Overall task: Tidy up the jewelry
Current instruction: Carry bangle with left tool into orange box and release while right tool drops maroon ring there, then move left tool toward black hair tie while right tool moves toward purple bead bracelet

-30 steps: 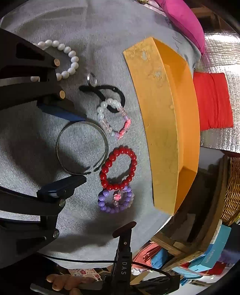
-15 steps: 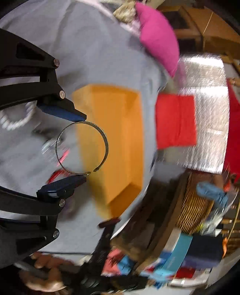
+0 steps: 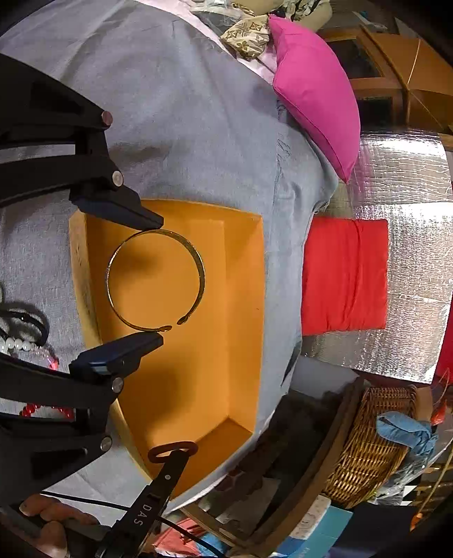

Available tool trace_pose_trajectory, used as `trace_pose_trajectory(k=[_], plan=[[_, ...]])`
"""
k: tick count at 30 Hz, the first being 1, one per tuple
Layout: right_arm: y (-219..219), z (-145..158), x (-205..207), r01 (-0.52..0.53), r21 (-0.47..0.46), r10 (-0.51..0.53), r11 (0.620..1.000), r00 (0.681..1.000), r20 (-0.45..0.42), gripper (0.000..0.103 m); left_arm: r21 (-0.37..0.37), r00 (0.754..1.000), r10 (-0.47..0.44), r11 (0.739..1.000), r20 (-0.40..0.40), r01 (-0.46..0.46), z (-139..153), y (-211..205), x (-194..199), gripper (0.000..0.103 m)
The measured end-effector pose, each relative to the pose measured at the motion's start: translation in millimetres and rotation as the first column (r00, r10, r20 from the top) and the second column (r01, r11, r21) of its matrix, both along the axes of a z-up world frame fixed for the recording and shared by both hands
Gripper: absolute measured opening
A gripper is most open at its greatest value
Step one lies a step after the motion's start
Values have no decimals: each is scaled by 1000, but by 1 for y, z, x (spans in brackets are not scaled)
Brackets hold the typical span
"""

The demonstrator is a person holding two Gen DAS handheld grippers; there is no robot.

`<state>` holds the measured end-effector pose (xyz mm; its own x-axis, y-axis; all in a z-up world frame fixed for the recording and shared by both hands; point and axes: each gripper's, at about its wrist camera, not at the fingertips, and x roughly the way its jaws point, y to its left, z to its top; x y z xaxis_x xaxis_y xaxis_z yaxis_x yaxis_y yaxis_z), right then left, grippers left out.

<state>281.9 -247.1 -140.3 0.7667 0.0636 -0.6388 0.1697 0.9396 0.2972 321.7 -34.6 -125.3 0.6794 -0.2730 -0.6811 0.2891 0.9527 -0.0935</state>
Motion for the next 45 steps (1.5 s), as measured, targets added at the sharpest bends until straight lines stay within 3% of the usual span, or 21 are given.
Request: trace_pose_trajectory(k=[3, 6, 7, 14, 20, 26, 31, 38, 45], plan=[[1, -5, 3, -5, -1, 5, 1000, 1000, -18, 10, -10, 999, 11, 1000, -39, -11, -5, 3, -3, 62], [0, -8, 2, 2, 16, -1, 1000, 1000, -26, 29, -5, 999, 15, 1000, -46, -15, -8, 5, -2, 62], [-1, -7, 2, 6, 16, -6, 1000, 1000, -23, 31, 0, 999, 13, 1000, -44, -13, -8, 6, -4, 62], [-12, 9, -20, 34, 47, -35, 998, 999, 37, 31, 41, 999, 35, 999, 8, -35, 4, 31, -29, 63], [-17, 17, -46, 14, 101, -18, 995, 999, 39, 31, 76, 996, 88, 993, 29, -90, 7, 71, -60, 66], [-23, 18, -80, -22, 129, 19, 991, 1000, 24, 31, 73, 988, 150, 986, -38, -147, -10, 110, -94, 67], [-34, 2, -105, -47, 216, 55, 975, 998, -33, 31, 102, 992, 100, 990, -73, -92, -25, 109, -117, 67], [-59, -32, -108, 13, 321, 32, 947, 990, -137, 30, 143, 997, -14, 989, -82, 26, -36, 77, -119, 67], [-49, -50, -94, -33, 367, 114, 929, 973, -199, 30, 83, 990, -54, 994, -128, 65, -40, 53, -107, 67]])
